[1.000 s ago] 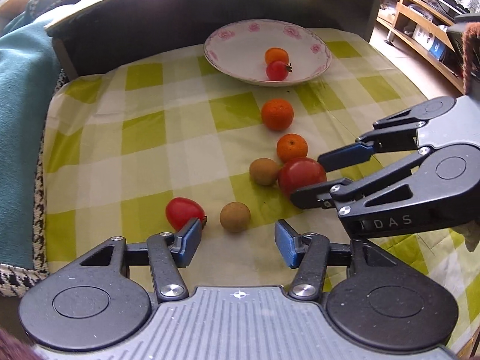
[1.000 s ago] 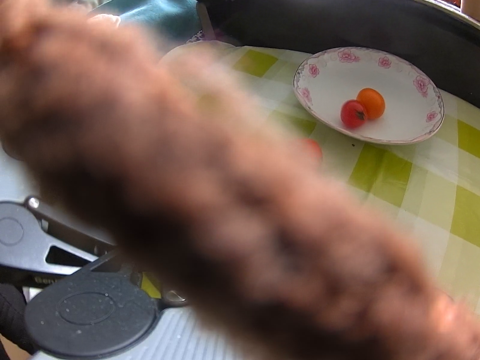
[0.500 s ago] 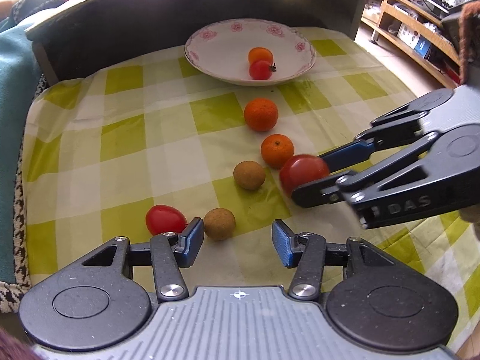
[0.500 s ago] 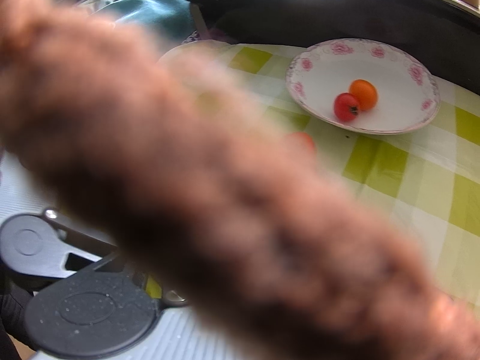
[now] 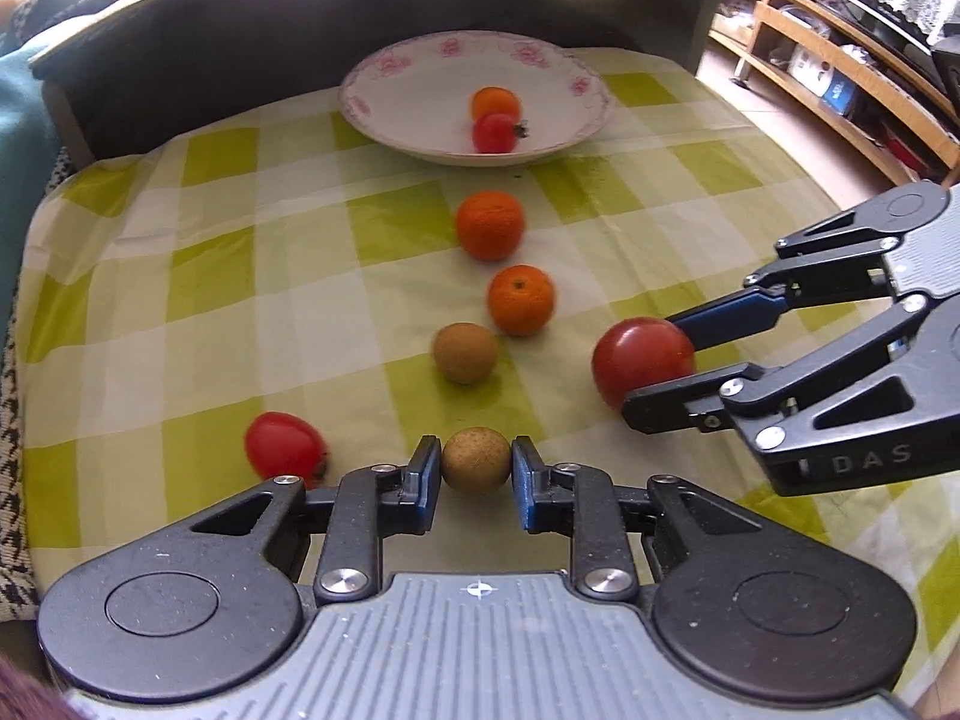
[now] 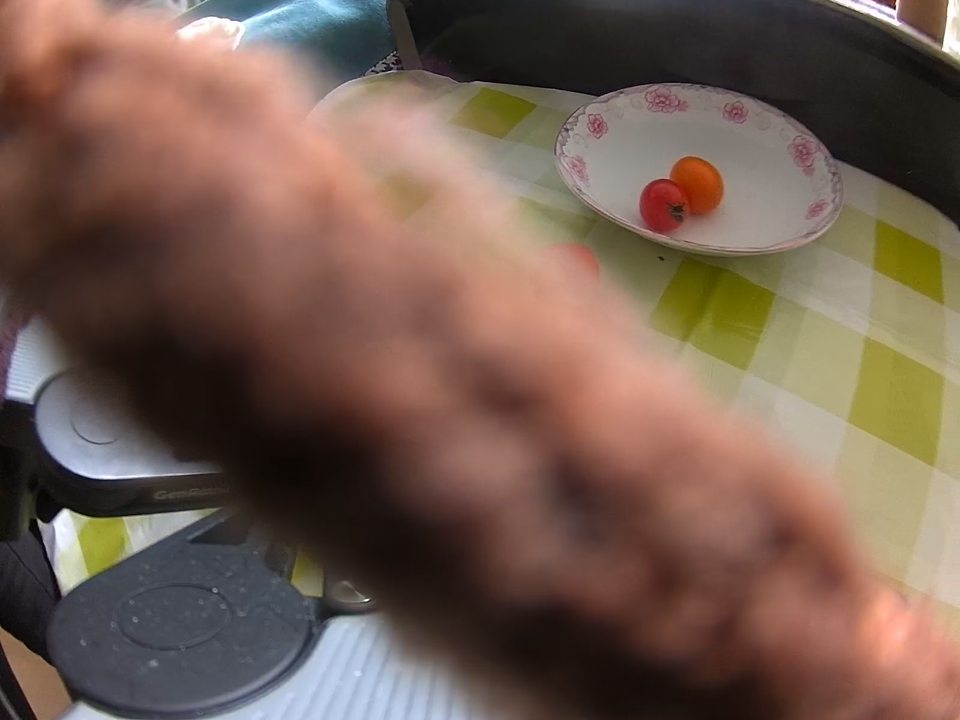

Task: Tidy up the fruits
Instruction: 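Grasp a brown round fruit with the left tool while the right tool grasps the large red tomato, then carry both fruits into the white plate and open both tools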

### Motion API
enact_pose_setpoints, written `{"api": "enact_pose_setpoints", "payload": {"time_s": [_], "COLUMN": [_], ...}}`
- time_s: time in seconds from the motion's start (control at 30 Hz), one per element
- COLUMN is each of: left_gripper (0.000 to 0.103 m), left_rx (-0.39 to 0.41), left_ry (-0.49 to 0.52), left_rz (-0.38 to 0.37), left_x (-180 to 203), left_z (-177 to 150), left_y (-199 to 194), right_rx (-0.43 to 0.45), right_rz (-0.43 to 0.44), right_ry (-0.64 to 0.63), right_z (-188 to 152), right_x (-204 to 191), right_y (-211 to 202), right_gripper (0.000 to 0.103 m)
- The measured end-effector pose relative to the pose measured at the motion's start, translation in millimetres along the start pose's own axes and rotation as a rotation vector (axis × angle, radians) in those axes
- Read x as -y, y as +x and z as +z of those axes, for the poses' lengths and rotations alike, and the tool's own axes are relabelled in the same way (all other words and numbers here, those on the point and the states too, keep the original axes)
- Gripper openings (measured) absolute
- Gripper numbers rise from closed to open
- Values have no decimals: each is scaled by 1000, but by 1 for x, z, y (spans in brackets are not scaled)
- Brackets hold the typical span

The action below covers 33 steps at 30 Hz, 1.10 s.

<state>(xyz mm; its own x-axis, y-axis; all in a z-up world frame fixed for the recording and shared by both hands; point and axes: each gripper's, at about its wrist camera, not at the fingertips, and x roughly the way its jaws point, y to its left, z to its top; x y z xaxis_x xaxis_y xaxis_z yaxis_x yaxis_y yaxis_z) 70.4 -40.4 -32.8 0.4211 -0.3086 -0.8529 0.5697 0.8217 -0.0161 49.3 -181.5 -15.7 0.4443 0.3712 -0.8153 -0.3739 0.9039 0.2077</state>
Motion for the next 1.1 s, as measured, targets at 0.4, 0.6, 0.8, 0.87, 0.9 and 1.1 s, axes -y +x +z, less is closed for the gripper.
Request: {"api": "enact_pose_setpoints", "payload": {"time_s": [0.4, 0.6, 0.8, 0.87, 0.9, 1.1], "left_gripper": [51, 54, 33, 33, 33, 32], "left_rx": [-2, 3, -9, -12, -14, 4], "left_ry": [106, 93, 82, 76, 71, 38], "left_rz": [28, 30, -1, -4, -6, -5], "left_x": [17, 16, 18, 18, 17, 13], "left_z": [-11, -12, -11, -11, -10, 0], "left_y": [6, 5, 4, 4, 4, 0], "right_rx": [8, -16, -10, -10, -10, -9], "right_rz": [-16, 0, 6, 16, 14, 5], "right_ry": [-48, -26, -18, -7, -7, 26], "right_z": [-9, -11, -10, -10, -10, -7], "right_x": [-6, -1, 0, 0, 0, 5], "right_y": [2, 5, 4, 3, 2, -1], "right_gripper": [42, 48, 46, 41, 41, 41]}}
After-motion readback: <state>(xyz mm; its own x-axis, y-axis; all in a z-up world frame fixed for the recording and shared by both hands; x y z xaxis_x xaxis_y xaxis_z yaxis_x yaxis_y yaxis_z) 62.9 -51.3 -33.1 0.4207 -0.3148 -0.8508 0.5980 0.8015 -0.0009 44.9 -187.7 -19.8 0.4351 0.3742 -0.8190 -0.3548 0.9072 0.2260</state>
